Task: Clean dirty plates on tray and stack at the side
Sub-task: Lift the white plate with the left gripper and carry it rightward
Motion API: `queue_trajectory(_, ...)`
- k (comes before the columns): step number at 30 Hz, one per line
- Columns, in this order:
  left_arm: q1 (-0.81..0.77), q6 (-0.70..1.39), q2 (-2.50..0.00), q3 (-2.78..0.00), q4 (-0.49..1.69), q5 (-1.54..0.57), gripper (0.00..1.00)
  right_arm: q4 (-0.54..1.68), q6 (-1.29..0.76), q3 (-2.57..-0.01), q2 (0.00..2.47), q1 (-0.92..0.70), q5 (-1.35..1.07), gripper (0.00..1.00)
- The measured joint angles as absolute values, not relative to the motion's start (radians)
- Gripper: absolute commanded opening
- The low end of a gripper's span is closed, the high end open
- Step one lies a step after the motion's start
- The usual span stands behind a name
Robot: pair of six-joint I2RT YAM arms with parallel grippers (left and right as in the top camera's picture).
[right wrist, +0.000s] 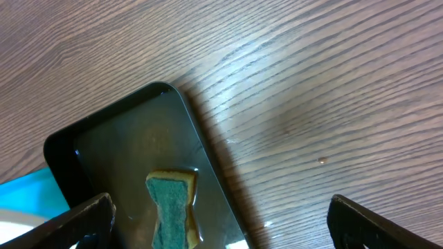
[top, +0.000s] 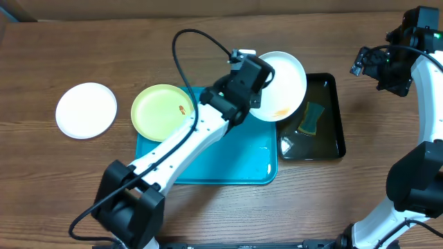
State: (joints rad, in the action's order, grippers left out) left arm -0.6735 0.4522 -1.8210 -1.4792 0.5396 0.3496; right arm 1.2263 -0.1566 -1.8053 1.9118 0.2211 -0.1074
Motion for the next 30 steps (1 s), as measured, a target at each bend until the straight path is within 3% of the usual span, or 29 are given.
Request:
queue_trajectory(8, -0.742, 0.306, -1.854, -1.479, 0.390, 0.514, 0.04, 1.227, -0.157, -1.805, 1.912, 0.221, -0.107, 1.00)
queue_trajectory(30, -0.917, -0.338, -1.911, -1.483, 0.052, 0.969, 0.04, 1.227, -0.157, -1.805, 1.912, 0.221, -0.107, 1.00)
